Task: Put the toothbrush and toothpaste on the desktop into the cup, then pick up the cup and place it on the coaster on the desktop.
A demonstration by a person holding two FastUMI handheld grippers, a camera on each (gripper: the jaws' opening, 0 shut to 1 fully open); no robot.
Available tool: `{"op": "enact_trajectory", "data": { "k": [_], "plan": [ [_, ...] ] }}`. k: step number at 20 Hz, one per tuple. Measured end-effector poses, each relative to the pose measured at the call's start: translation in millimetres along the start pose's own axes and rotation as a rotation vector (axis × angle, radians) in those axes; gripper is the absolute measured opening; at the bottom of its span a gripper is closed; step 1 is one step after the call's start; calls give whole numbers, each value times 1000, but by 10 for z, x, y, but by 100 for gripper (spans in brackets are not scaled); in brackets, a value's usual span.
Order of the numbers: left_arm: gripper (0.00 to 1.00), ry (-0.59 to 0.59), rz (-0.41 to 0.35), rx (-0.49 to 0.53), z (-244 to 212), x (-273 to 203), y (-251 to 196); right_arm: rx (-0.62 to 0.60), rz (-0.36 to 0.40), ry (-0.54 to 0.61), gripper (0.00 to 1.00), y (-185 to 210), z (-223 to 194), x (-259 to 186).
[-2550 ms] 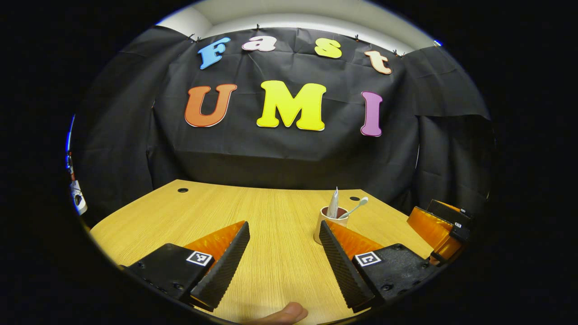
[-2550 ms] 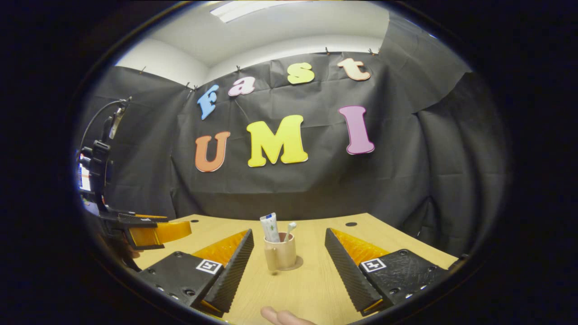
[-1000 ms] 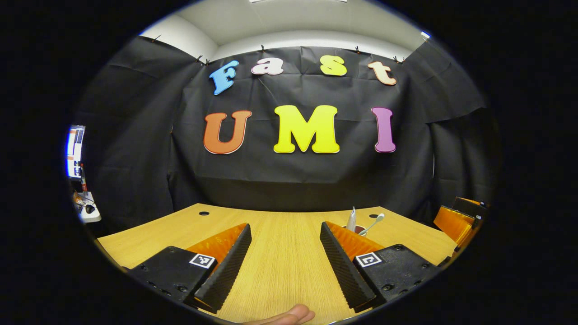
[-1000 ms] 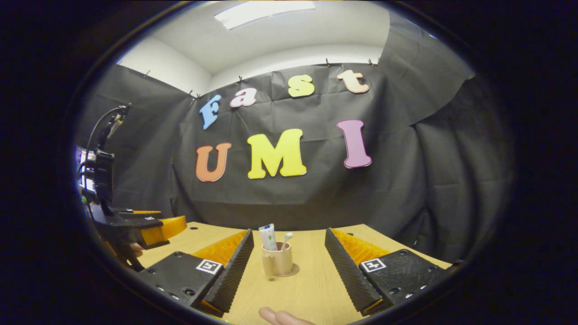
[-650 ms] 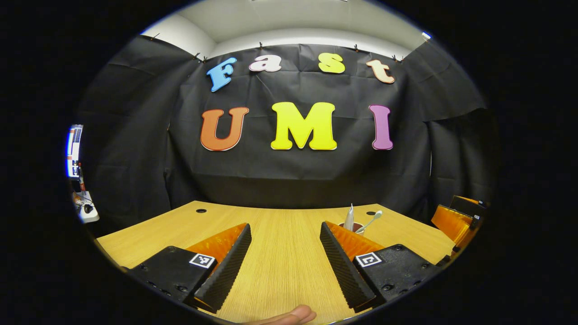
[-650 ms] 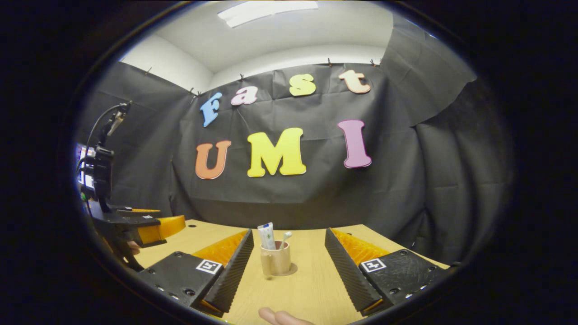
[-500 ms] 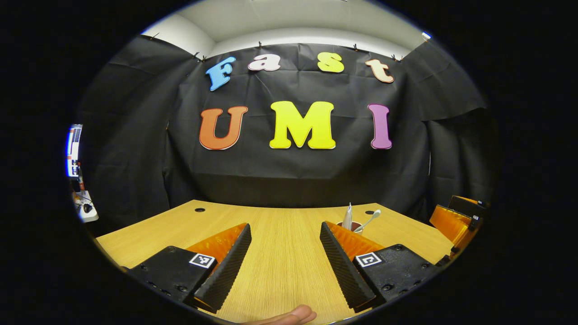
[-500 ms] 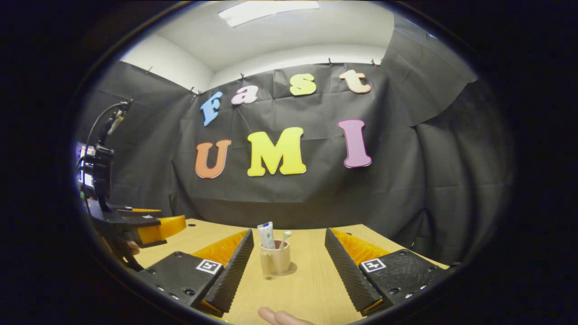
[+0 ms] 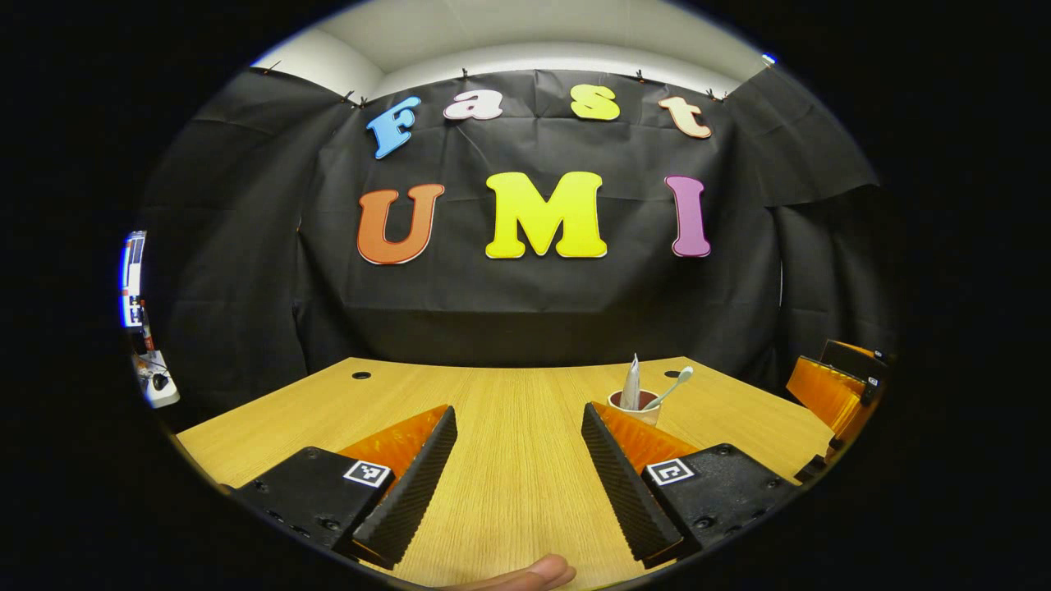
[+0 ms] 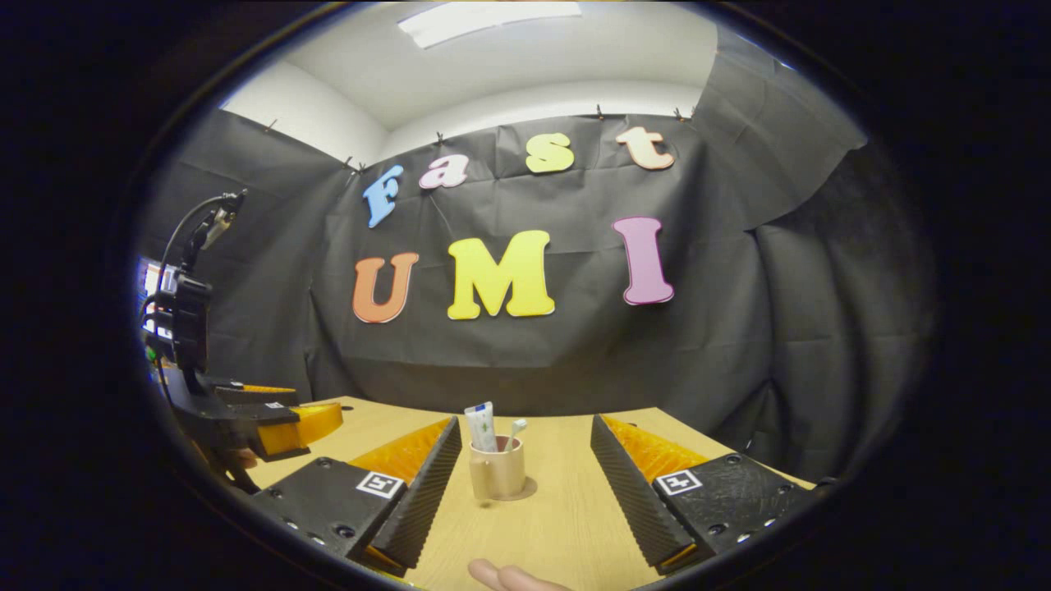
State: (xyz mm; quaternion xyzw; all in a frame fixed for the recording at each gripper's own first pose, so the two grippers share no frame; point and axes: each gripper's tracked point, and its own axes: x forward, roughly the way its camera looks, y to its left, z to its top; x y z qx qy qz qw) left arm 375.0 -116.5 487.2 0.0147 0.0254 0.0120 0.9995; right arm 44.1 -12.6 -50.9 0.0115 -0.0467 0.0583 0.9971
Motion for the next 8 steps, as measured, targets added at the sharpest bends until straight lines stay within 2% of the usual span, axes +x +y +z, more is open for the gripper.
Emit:
{"op": "enact_trajectory", "data": {
  "k": [8],
  "plan": [
    [97, 15, -21, 14, -119, 48, -98, -5, 8, 27, 95, 20, -153, 65]
  ]
}}
